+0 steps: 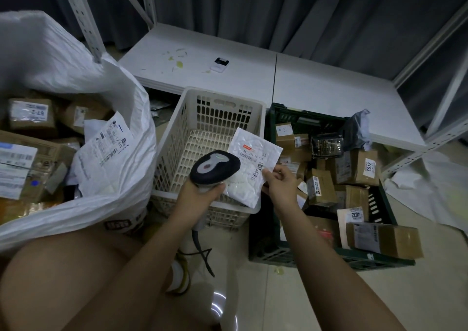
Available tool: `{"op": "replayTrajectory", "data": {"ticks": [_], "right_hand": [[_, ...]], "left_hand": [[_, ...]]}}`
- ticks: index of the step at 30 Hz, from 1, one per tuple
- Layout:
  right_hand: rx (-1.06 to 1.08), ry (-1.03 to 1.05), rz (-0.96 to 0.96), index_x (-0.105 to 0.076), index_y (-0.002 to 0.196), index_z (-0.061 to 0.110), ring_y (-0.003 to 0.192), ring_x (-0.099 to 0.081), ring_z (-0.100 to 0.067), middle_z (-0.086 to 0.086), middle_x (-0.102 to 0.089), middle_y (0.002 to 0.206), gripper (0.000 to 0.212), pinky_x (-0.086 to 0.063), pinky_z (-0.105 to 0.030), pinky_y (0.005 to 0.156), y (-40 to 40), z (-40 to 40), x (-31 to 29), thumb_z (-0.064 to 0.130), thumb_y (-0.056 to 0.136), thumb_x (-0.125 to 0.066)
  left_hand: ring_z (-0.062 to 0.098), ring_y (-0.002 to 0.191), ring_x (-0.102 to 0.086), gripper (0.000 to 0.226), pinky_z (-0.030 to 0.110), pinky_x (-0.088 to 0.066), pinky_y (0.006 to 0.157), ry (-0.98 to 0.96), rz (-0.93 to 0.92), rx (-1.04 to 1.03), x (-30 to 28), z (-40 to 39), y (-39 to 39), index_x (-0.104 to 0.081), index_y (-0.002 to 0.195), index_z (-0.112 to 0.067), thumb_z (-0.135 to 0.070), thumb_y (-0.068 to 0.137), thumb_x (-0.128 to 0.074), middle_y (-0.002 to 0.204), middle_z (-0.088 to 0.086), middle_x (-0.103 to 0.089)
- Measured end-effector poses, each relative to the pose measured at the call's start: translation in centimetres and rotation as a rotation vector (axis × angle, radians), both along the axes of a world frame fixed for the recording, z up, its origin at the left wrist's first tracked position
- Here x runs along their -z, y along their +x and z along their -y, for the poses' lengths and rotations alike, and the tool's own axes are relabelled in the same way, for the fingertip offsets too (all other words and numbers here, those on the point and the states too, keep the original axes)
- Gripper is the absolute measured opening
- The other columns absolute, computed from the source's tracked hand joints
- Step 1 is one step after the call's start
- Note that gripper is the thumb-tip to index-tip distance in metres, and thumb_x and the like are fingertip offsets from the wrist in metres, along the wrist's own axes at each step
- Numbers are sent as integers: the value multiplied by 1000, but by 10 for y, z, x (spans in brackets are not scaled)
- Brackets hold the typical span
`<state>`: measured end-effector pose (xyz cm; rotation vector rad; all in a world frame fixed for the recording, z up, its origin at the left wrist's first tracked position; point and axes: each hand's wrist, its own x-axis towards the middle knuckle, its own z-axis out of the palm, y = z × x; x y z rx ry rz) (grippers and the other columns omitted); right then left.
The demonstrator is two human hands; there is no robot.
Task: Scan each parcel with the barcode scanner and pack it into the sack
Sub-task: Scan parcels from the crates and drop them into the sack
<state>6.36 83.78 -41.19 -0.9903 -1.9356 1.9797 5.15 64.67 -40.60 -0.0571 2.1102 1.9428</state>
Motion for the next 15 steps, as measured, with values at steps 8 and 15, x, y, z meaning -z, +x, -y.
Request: {"op": "replayTrajectory", "data": {"ticks": [8, 15], "right_hand": [[-21, 12, 10, -59, 92, 14, 89, -70, -20, -7, -71, 94, 4, -59, -40, 78, -2, 5, 10, 10, 94, -61], [-38, 30, 3, -59, 89, 17, 91, -71, -22, -8, -72, 94, 9, -58, -47, 84, -4, 6, 10, 9, 94, -61]], "left_hand": [[-14, 64, -59, 42, 5, -46, 59, -22, -16, 61, 3, -6, 4, -54, 120, -13, -1, 84, -70, 93, -8, -62], [3, 70, -63, 47, 15, -53, 64, -51, -4, 47, 3, -5, 3, -53, 126, -10, -5, 83, -72, 99, 2, -66]]}}
